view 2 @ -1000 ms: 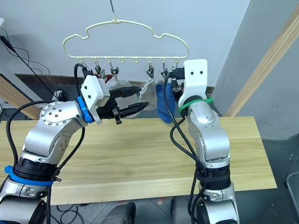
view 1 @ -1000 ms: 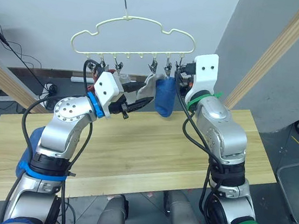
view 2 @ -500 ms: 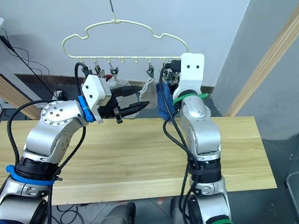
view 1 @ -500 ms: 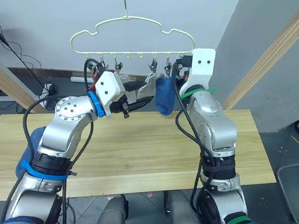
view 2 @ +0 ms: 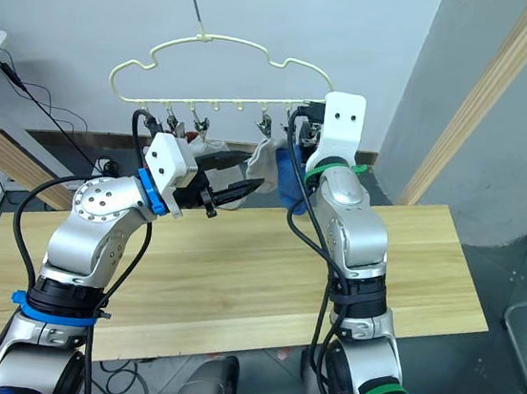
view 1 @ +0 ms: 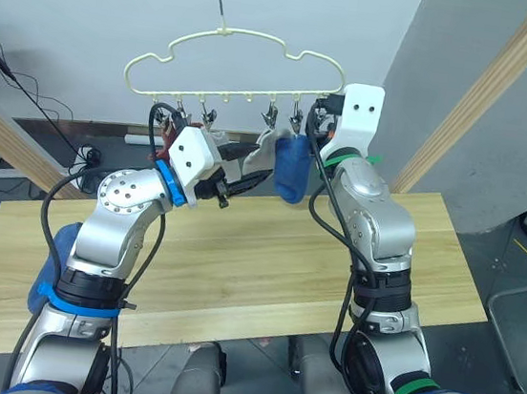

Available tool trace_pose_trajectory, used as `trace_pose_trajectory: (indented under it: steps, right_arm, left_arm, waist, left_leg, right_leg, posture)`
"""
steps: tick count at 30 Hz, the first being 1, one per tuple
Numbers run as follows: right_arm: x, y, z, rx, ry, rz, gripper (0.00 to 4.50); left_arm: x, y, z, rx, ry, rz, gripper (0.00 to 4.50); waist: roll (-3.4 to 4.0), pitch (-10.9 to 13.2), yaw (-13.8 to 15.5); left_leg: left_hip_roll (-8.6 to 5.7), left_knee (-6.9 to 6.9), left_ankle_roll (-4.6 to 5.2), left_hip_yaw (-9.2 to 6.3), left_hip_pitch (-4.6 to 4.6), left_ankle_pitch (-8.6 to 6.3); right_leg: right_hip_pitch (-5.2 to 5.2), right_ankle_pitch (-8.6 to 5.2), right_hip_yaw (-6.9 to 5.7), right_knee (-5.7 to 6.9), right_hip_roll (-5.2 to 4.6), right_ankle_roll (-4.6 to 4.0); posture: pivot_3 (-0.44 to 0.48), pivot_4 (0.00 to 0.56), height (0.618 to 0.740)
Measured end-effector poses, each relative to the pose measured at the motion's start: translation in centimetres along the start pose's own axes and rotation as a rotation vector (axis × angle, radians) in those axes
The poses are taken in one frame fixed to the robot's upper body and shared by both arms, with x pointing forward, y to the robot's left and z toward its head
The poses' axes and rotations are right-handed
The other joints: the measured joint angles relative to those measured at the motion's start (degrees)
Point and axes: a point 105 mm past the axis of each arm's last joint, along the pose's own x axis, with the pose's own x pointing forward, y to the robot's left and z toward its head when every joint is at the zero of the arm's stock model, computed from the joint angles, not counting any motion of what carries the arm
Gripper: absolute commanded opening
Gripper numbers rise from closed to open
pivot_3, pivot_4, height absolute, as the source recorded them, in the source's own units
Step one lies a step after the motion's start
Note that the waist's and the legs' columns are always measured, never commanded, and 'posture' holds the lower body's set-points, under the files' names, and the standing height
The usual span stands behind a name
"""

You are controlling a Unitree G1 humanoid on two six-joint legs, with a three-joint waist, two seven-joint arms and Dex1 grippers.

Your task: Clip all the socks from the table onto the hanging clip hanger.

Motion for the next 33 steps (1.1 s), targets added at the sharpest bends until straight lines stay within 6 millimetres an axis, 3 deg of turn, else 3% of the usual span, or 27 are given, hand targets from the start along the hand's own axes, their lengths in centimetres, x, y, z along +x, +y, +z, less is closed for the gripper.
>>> trace_pose_trajectory:
  steps: [18,33]
  right_arm:
    - [0.0,1.2,0.3,0.015,-0.020,0.067,2.43]
    - [0.2,1.0,0.4,0.013,-0.018,0.027,2.43]
  left_arm:
    - [0.0,-0.1,-0.2,-0.004,0.003,-0.001,2.42]
    - [-0.1,-0.3,-0.4,-0.009,0.010,-0.001,2.42]
  waist:
    - [0.00,0.00,0.01]
    - [0.00,0.00,0.03]
  left_leg:
    - [0.00,0.00,0.00,0.00,0.00,0.00]
    - [0.00,0.00,0.00,0.00,0.00,0.00]
  right_leg:
    - [0.00,0.00,0.00,0.00,0.00,0.00]
    - [0.00,0.00,0.00,0.00,0.00,0.00]
  posture:
    - [-0.166,0.300,0.740]
    - [-0.169,0.297,0.740]
